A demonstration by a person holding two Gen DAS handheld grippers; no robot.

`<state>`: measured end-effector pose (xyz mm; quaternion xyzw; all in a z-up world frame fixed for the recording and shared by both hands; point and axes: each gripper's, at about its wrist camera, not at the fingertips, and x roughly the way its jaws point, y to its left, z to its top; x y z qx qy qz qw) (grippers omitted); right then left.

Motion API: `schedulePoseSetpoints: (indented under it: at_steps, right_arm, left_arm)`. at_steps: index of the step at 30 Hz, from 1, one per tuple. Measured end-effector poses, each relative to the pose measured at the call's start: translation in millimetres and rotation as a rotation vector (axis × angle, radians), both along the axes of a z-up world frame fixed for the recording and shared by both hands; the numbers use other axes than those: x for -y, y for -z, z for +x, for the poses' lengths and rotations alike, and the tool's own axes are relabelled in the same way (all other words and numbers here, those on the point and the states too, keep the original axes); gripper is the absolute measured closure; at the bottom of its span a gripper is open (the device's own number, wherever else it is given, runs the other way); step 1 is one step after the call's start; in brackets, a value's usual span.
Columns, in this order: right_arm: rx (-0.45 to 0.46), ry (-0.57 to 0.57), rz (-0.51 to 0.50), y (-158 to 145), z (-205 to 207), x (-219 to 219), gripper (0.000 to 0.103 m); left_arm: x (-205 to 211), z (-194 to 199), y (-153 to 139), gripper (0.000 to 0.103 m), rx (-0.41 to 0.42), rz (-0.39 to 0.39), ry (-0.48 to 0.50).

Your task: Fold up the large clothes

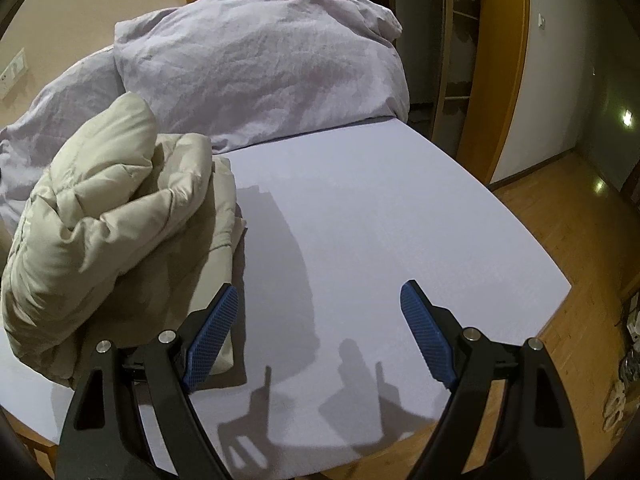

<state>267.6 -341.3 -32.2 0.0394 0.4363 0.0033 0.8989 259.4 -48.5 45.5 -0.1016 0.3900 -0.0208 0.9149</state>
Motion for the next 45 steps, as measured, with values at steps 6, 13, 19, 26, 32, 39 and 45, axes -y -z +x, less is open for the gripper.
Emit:
schedulePoseSetpoints:
  at_steps: [6,13,19,26,32,39,45]
  right_arm:
    - [-0.013,0.008,-0.009,3,6,-2,0.018]
    - [-0.030,0.041,-0.022,7,14,3,0.018]
    - [-0.022,0.073,-0.020,0,23,11,0.018]
    - [0.027,0.056,0.024,-26,39,5,0.018]
    - [0.074,-0.058,0.062,-51,55,-35,0.023]
    - [0.089,-0.219,0.074,-66,80,-99,0.046]
    - [0.080,-0.283,0.039,-55,95,-141,0.052]
  left_arm:
    - [-55,17,24,0.023,-0.053,-0.038,-0.126]
    - [-87,33,57,0.023,-0.115,-0.129,-0.184]
    - [-71,35,74,0.022,-0.100,-0.106,-0.150]
    - [-52,38,86,0.022,-0.085,-0.055,-0.108]
    - [-45,40,91,0.022,-0.076,-0.031,-0.088]
    - [-44,40,93,0.022,-0.072,-0.030,-0.085]
    - [-44,40,94,0.022,-0.071,-0.029,-0.083]
